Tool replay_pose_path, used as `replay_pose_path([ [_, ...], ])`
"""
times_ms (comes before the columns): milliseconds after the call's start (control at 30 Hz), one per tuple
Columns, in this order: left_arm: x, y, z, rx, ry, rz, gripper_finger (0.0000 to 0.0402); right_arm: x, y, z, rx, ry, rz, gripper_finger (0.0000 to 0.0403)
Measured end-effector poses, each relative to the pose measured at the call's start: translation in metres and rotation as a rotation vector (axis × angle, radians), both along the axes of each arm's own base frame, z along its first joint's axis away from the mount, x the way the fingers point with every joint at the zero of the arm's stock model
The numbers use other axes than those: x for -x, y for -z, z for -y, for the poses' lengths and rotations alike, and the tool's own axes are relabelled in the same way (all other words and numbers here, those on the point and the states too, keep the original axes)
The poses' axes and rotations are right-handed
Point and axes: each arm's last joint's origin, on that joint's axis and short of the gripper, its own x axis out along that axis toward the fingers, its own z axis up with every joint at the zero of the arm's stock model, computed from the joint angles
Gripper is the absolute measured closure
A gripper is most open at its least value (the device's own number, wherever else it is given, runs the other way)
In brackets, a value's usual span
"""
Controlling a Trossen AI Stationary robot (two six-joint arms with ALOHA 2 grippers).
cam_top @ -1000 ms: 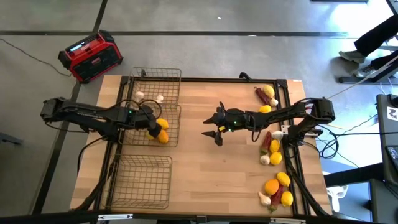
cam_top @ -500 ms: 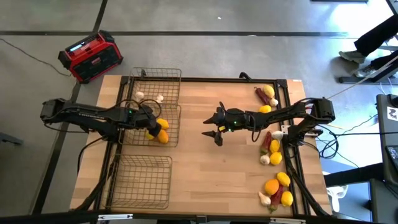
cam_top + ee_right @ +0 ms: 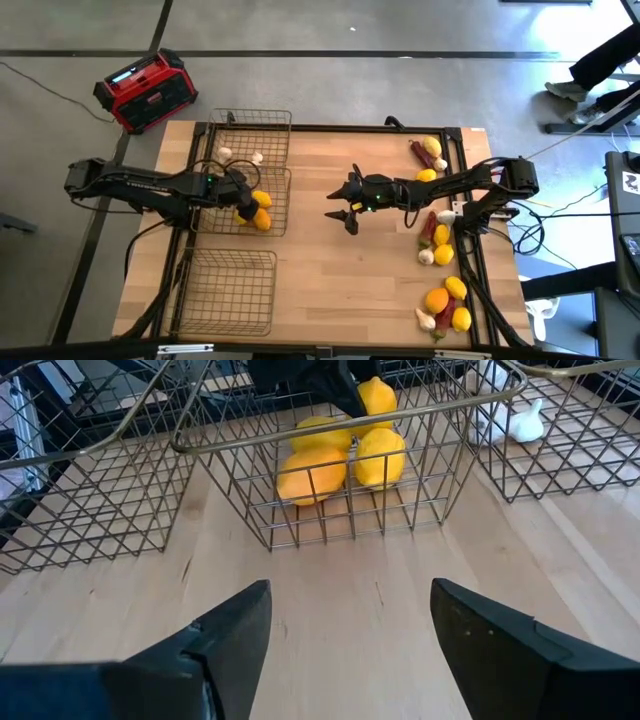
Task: Sort produce into baskets
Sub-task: Put the lemon in the middle wire basket
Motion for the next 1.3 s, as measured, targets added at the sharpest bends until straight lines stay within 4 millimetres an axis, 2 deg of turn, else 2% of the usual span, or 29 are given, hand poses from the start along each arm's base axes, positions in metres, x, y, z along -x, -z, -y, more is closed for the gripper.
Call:
replay_pose_path([
  [900, 0.001, 0.0002, -0.0052, -0.009, 0.04, -0.037, 0.0174, 0.0001, 0.0, 0.0002, 0.004, 0.008, 0.0, 0.0134],
  [1000, 0.0015, 0.0003, -0.0052, -0.006, 0.031, -0.037, 0.015, 0.0001, 0.0, 0.0002, 0.004, 0.008, 0.0, 0.0134],
  [1167, 0.0013, 0.0003, -0.0052, -0.008, 0.038, -0.039, 0.0086, 0.0001, 0.0, 0.0002, 0.004, 0.009, 0.0, 0.0134],
  [1300, 0.0005, -0.0022, -0.005, -0.002, 0.051, -0.032, 0.006, 0.0003, 0.0004, 0.0002, 0.012, 0.005, -0.005, 0.0134],
])
